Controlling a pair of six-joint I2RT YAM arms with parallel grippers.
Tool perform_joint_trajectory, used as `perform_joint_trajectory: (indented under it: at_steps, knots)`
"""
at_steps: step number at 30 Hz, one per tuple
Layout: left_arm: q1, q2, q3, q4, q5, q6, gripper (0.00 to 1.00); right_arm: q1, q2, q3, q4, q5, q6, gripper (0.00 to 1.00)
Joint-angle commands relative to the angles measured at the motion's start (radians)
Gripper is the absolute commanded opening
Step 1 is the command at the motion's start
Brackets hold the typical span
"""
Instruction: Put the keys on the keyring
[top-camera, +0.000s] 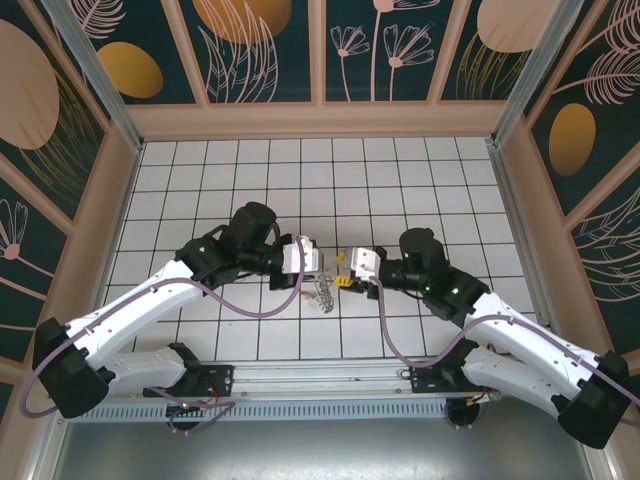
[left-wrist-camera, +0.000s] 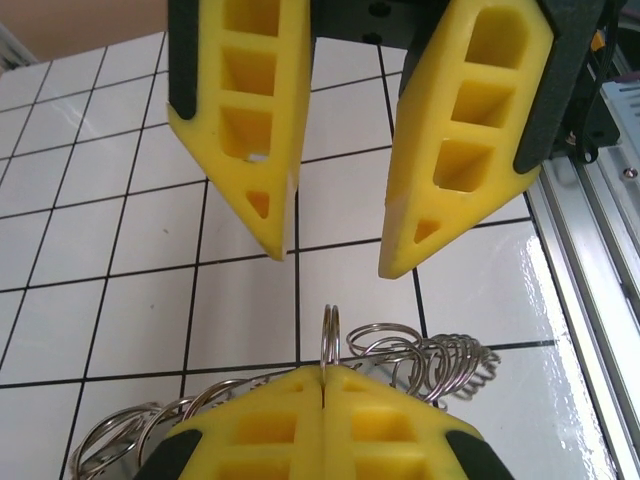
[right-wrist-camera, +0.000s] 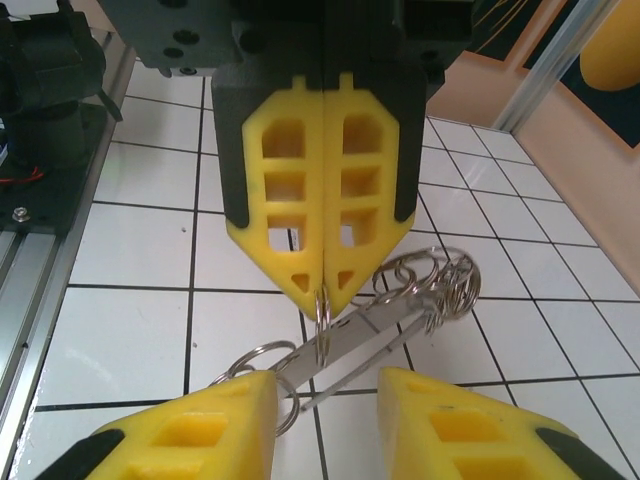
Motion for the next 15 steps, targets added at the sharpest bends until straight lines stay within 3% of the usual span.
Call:
perform_joint_trajectory:
  at_steps: [1, 11, 15]
  knots:
    - [-0.008, 0.003, 0.022, -0.004, 0.026, 0.027, 0.0, 0.006, 0.017, 0.015, 0.013, -0.038, -0.022, 0.32]
    - [-0.008, 0.017, 0.017, 0.008, 0.053, 0.022, 0.0, 0.014, 0.088, 0.032, 0.07, -0.083, -0.012, 0.21]
    - [-0.009, 0.02, 0.013, 0.009, 0.063, 0.009, 0.0, 0.022, 0.078, 0.017, 0.101, -0.075, 0.008, 0.22]
